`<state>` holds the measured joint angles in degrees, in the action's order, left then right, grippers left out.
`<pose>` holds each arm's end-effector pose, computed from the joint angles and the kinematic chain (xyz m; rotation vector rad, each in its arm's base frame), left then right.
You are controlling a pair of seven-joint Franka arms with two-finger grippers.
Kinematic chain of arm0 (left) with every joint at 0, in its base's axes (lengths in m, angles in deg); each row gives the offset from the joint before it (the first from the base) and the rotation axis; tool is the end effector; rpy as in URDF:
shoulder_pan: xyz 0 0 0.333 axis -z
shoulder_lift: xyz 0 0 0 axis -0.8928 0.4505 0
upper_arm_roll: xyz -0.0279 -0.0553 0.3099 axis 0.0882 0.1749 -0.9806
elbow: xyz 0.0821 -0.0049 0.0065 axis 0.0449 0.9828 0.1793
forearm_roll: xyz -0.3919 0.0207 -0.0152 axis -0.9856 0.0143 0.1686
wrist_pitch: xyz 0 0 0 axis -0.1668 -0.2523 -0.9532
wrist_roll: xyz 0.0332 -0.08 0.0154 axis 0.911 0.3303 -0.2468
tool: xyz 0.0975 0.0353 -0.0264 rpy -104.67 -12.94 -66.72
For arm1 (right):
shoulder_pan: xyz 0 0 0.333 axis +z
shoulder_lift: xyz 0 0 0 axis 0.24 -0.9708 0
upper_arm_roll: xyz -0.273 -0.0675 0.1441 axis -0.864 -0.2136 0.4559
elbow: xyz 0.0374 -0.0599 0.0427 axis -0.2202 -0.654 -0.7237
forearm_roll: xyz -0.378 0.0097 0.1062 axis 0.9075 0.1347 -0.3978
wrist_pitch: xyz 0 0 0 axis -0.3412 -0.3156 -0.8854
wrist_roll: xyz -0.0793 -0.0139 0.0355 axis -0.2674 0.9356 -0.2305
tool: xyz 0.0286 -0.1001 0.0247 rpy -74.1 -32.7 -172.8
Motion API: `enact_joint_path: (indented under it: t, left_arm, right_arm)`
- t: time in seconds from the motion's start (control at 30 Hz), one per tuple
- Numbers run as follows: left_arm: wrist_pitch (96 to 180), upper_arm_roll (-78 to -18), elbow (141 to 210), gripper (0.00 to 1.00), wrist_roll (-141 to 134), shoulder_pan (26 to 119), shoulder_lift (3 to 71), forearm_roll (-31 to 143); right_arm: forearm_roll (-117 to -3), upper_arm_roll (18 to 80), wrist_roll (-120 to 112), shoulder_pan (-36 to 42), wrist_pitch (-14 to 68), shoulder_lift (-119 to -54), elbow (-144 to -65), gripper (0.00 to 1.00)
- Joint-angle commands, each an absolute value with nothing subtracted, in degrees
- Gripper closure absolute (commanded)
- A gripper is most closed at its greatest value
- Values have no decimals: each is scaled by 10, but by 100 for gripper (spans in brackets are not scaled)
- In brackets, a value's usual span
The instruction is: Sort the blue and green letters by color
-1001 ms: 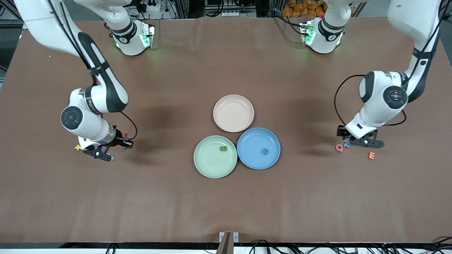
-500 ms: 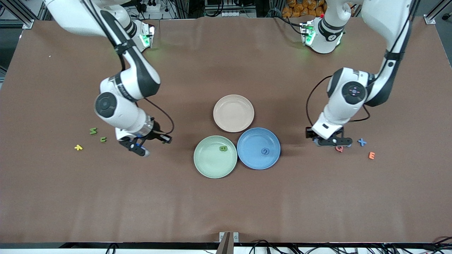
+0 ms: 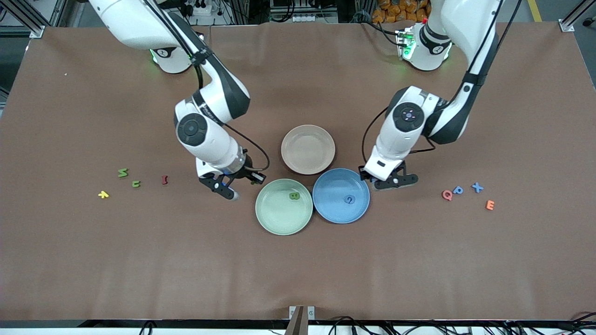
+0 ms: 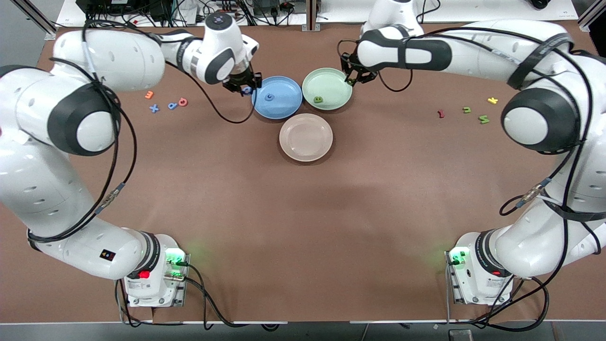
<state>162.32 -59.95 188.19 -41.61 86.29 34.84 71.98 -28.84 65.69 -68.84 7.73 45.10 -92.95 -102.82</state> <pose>0.5459 -0.3039 0.2728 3.0983 0.2825 0.1576 0.5847 0.3614 0.3120 -2.8083 0.8191 0.0590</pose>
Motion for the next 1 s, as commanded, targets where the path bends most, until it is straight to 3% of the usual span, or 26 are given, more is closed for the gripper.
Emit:
enact_joint_path:
  t: [0.0, 0.5, 0.63, 0.8, 0.9, 0.93, 0.97]
  left_arm:
    - [1603, -594, 1822, 87, -452, 871, 397, 714]
    - [1599, -591, 1742, 87, -462, 873, 466, 716]
    - [1599, -591, 1741, 87, -462, 876, 471, 716]
    - [1600, -590, 1727, 87, -477, 876, 483, 719]
    - [1600, -583, 1725, 84, -490, 876, 487, 720]
    - [1600, -583, 1725, 69, -495, 876, 487, 720]
    - [1600, -583, 1725, 35, -496, 875, 487, 720]
  right_arm:
    - [-252, 634, -759, 122, 442, -1000, -939, 100]
    - [-246, 610, -795, 142, 474, -1088, -852, 100]
    - [-247, 603, -793, 142, 506, -1097, -852, 78]
    - [-248, 602, -791, 142, 511, -1098, -852, 25]
    - [-248, 602, -791, 142, 509, -1097, -852, 10]
    - [-248, 602, -791, 142, 508, -1096, -852, 5]
    - [-248, 602, -791, 142, 507, -1096, -852, 0]
